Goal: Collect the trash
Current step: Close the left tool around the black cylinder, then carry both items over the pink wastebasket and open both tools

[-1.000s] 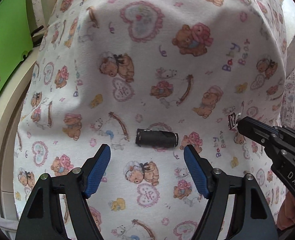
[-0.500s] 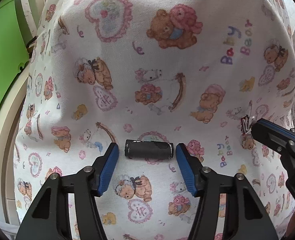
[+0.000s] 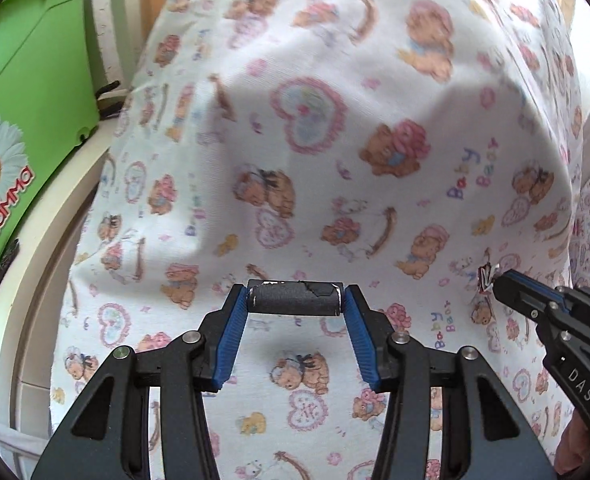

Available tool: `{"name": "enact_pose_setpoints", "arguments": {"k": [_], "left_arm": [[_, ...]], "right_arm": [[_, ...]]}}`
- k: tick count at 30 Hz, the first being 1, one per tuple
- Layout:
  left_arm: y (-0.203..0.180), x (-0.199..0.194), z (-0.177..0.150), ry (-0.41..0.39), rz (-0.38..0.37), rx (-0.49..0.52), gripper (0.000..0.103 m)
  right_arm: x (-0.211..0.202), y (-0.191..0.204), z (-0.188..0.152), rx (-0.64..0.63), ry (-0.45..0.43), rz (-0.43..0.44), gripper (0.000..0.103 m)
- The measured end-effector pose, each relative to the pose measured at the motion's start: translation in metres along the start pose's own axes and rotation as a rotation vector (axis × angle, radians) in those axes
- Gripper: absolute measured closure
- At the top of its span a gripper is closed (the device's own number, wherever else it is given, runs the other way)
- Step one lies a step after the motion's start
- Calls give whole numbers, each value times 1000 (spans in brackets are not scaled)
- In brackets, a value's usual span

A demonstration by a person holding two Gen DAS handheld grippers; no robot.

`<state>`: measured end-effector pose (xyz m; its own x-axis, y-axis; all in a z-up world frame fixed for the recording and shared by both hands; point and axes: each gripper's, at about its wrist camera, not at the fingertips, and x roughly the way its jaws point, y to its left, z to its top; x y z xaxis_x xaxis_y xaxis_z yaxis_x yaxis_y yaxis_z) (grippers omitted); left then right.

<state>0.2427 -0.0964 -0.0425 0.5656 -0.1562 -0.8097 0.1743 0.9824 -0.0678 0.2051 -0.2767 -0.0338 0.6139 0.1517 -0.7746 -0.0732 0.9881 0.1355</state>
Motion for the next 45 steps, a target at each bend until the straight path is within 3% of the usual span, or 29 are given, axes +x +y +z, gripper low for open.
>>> {"name": "enact_pose_setpoints", "arguments": {"k": [10, 19, 26, 35, 38, 45], "left_arm": [[26, -45, -7, -137, 147, 51, 56], [46, -86, -17, -187, 131, -48, 56], [46, -122, -37, -240, 126, -56, 56], [46, -170, -90, -232, 112, -122, 56], [43, -183, -107, -217, 143, -120, 56], [42, -190, -152, -152, 137, -154, 56]], "right_arm": [[-9, 15, 1, -21, -52, 16, 99], [-29, 32, -13, -36, -102, 14, 99], [-60, 42, -32, -32, -145, 24, 99], [-114, 69, -74, -54, -211, 66, 99], [-130, 79, -92, -69, -223, 76, 99], [-150, 102, -141, -75, -191, 139, 99]]}}
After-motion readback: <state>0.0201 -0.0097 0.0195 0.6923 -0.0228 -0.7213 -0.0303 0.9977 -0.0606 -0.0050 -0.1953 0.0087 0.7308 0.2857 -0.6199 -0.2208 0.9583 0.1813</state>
